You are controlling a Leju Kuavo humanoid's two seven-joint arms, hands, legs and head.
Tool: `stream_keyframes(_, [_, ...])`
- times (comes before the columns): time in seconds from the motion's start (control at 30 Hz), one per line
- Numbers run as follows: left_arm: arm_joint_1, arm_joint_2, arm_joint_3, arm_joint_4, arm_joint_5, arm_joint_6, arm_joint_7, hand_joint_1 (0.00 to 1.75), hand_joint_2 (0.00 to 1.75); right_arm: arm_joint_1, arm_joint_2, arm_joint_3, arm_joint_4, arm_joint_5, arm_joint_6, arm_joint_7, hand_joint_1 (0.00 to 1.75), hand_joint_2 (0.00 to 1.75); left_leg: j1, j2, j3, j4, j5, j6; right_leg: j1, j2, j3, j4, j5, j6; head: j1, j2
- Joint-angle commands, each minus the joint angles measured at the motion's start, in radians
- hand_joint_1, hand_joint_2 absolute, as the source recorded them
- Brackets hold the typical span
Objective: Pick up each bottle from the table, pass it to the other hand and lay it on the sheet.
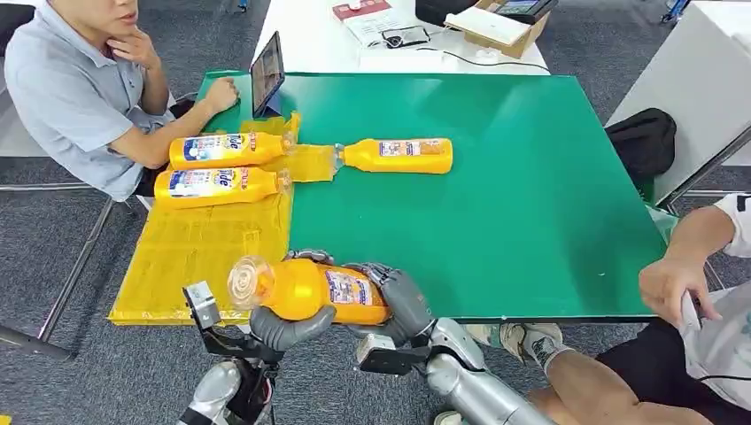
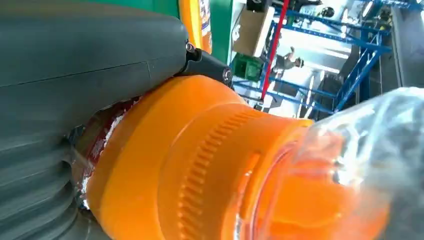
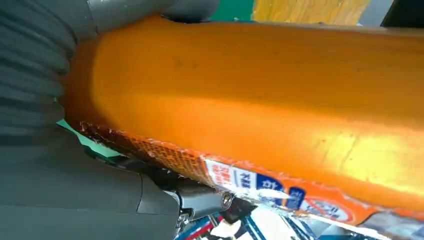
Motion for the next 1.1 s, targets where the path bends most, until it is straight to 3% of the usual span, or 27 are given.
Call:
stream_keyframes(0.03, [-0.074,-0.026,-0.025,0.027,-0.011,0.076,-0.004,1.75,1.75,-0.007,0.072,-0.027,0.059,-0.035,0.035,0.006,1.41,1.75,0.001,-0.001,0.003,0.0,-0.002,-0.002,0.001,-0.001,0.004,0.0,-0.002,-0.002,0.0,0.0])
stream_keyframes(0.1, [-0.071,-0.024,-0.019,0.03,0.079,0.037,0.037,1.75,1.75,0.001,0.096,-0.062,0.063,-0.043,0.031,0.006,0.0,1.75,0.001,-0.001,0.004,0.0,-0.002,-0.002,0.001,-0.001,0.004,0.0,-0.002,-0.002,0.0,0.0])
stream_keyframes(0.13, [-0.072,-0.023,-0.011,0.027,0.089,0.049,0.029,1.75,1.75,0.012,0.096,-0.065,0.032,-0.068,0.052,0.006,0.0,1.75,0.002,-0.001,0.003,0.0,-0.002,-0.002,0.002,0.0,0.004,0.0,-0.002,-0.003,0.0,0.0])
stream_keyframes(0.17, [-0.073,-0.024,-0.002,0.028,0.104,0.052,0.033,1.75,1.75,0.021,0.095,-0.073,0.019,-0.085,0.059,0.006,0.0,0.0,0.001,0.0,0.002,0.0,-0.001,-0.001,0.001,0.0,0.002,0.0,-0.001,-0.002,0.0,0.0])
stream_keyframes(0.5, [-0.108,-0.007,0.103,0.063,0.186,0.125,0.058,1.75,1.75,0.108,0.022,-0.089,-0.177,-0.123,-0.044,0.006,0.0,0.0,0.002,-0.002,0.007,0.001,-0.003,-0.002,0.002,-0.001,0.007,0.001,-0.004,-0.003,0.001,0.0])
stream_keyframes(0.7, [-0.127,0.014,0.156,0.083,0.081,0.299,0.04,1.75,1.75,0.149,0.014,-0.188,-0.204,-0.113,-0.18,0.006,0.0,0.0,0.001,-0.002,0.005,0.0,-0.002,-0.002,0.001,-0.002,0.006,0.0,-0.003,-0.003,0.001,0.0])
stream_keyframes(0.87, [-0.121,0.025,0.205,0.084,-0.022,0.447,0.007,1.75,1.75,0.171,0.074,-0.361,-0.21,-0.178,-0.121,0.006,0.0,0.0,0.001,-0.001,0.005,-0.001,-0.002,-0.002,0.001,0.0,0.005,0.0,-0.002,-0.003,0.001,0.0])
stream_keyframes(1.03, [-0.147,0.025,0.241,0.11,-0.151,0.586,-0.029,1.75,1.75,0.186,0.089,-0.385,-0.237,-0.156,-0.124,0.006,0.0,0.0,0.001,0.0,0.005,0.0,-0.002,-0.002,0.001,0.0,0.005,0.0,-0.002,-0.003,0.0,0.0])
stream_keyframes(1.1, [-0.177,0.025,0.252,0.16,-0.203,0.632,-0.027,1.75,1.75,0.188,0.107,-0.412,-0.231,-0.198,-0.064,0.006,0.0,0.0,0.001,-0.001,0.005,0.0,-0.002,-0.002,0.002,-0.001,0.006,0.0,-0.003,-0.003,0.0,0.0])
